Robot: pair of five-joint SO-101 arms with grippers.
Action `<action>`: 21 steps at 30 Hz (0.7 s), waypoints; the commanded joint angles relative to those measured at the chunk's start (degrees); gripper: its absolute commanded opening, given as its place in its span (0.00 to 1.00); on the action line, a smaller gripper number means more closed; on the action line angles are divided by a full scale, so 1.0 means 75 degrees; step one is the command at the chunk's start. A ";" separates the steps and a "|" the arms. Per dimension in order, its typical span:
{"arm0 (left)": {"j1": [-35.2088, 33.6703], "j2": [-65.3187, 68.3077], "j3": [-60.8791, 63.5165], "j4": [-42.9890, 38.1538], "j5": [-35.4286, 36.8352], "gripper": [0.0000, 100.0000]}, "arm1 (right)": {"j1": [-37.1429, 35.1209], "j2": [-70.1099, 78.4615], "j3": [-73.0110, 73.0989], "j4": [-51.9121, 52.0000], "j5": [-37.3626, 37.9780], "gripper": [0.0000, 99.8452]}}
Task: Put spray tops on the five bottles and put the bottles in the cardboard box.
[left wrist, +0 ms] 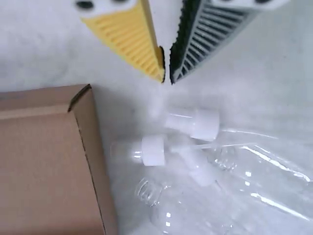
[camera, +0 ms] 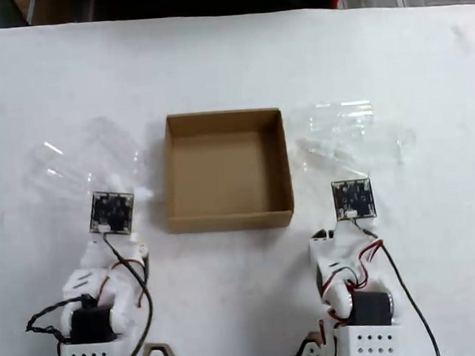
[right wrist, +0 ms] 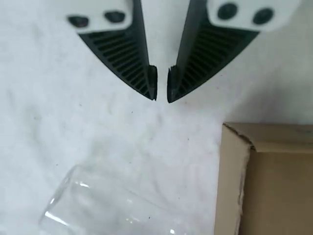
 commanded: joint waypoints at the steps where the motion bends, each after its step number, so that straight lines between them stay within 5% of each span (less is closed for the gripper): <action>1: 0.0064 -0.0123 -0.0023 -0.0399 -0.0059 0.02 | 0.0029 -0.0006 0.0070 -0.0041 -0.0023 0.02; 12: 0.0053 -0.0111 -0.0023 -0.1160 -0.0012 0.02 | 0.0018 -0.0053 0.0070 0.0815 -0.0059 0.02; 21: 0.0041 -0.0123 -0.0023 -0.0152 -0.0059 0.02 | 0.0018 -0.0053 0.0070 0.0815 -0.0059 0.02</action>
